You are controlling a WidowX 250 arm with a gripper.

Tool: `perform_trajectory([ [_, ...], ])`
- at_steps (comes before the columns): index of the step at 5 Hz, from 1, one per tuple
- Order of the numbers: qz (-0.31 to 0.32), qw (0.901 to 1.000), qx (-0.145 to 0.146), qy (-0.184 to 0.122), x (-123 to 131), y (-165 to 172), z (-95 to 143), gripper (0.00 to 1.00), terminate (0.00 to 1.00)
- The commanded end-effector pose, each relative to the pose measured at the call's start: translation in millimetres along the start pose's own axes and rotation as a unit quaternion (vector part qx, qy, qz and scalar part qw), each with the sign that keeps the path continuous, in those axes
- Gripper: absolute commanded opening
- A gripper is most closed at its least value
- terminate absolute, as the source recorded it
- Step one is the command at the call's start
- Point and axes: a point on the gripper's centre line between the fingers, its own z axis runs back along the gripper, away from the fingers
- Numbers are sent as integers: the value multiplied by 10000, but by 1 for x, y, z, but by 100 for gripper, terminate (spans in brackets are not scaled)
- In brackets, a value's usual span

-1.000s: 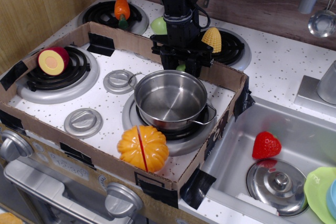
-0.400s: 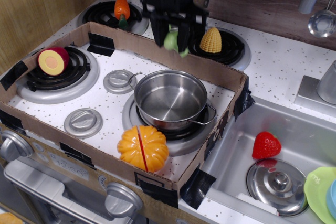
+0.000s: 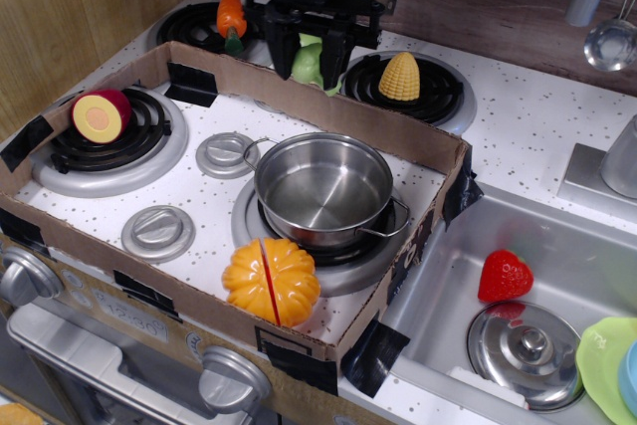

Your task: Put broccoli in pot

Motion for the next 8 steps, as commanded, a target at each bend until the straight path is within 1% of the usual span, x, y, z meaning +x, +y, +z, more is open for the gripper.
perform_trajectory([
  [1, 221, 9994, -36, -274, -32, -20, 25, 0, 0],
  [2, 275, 9991, -27, -332, -38, -23, 23, 0, 0],
  [3, 203, 9994, -169, -243, -39, -23, 18, 100, 0],
  [5, 111, 9996, -179, -167, -36, -19, 16, 100, 0],
  [8, 111, 9996, -179, -167, -36, -19, 16, 100, 0],
])
